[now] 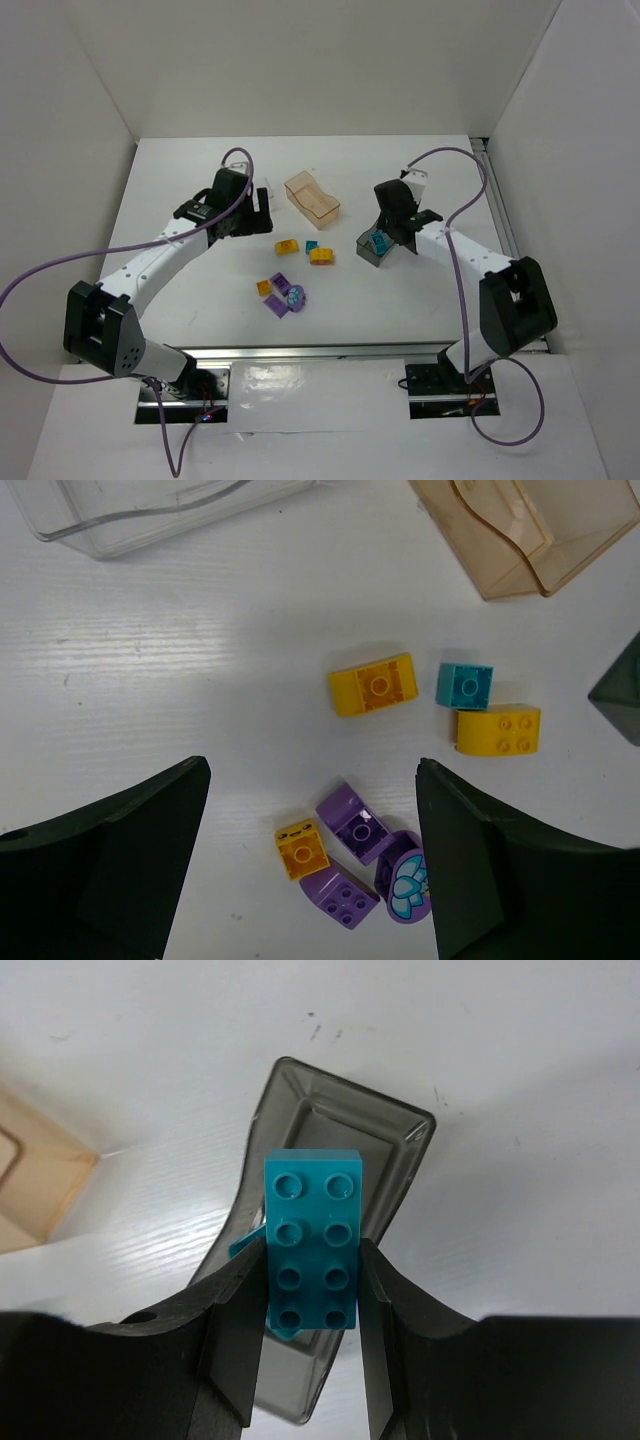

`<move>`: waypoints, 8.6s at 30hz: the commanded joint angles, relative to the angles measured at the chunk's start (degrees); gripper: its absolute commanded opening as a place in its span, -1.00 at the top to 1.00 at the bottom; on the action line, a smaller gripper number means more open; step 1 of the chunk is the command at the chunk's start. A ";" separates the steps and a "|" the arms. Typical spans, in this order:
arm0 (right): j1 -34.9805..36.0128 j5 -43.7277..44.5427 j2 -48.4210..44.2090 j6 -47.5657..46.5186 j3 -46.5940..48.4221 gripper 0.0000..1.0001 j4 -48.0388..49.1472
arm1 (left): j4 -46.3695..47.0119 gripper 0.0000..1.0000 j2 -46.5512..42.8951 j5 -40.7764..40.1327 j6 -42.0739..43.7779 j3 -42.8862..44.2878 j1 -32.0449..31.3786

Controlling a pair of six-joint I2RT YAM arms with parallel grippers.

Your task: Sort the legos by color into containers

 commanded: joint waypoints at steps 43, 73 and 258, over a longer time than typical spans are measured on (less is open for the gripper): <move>-4.91 -6.69 -20.12 -1.80 3.35 -0.78 -8.16 | -3.64 -1.00 34.10 -14.49 3.22 16.03 -10.10; -3.15 -7.30 -21.80 -1.27 1.84 -0.78 -9.39 | -5.74 0.49 38.74 1.69 1.63 42.31 -5.89; 17.16 -7.04 14.74 -25.00 22.91 0.49 2.30 | -10.49 -0.81 -4.22 -6.49 -12.97 4.25 4.57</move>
